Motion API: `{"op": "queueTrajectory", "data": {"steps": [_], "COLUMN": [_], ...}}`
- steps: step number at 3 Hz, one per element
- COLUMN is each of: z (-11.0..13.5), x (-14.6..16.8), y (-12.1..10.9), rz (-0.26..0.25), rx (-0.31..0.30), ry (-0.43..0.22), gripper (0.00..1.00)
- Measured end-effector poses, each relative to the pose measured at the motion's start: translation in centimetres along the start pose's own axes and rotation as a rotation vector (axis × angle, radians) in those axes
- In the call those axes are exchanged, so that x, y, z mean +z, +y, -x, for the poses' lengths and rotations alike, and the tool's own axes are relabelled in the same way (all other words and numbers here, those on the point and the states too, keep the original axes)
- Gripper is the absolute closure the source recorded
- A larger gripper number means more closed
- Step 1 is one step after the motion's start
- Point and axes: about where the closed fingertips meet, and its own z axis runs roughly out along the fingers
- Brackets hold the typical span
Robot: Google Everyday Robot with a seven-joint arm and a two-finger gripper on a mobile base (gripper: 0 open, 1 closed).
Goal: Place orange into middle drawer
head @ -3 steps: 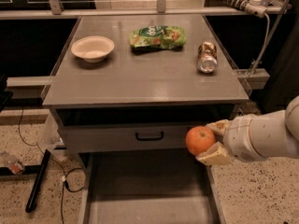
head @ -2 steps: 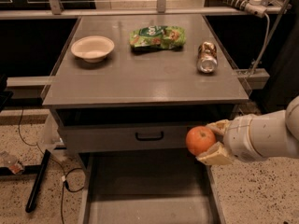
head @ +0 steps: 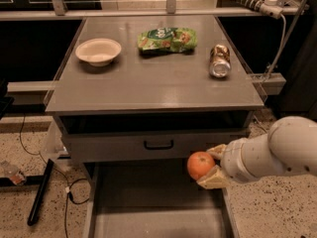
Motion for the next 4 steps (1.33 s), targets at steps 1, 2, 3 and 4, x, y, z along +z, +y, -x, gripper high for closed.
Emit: {"op": "queueTrajectory", "data": {"steps": [1,2,3,4], "z": [-3.9,-6.4,-8.7,-8.7], "x": [5.6,9.9,13.8,13.8], "y": [1.6,2.7,3.0,3.0], "rz": [0.042,0.037,0.018,0.018], "rx": [0.073,0.081,0.036,0.036], "ry": [0.003,-0.034,-0.083,-0.083], "gripper": [1.00,1.00,1.00,1.00]}}
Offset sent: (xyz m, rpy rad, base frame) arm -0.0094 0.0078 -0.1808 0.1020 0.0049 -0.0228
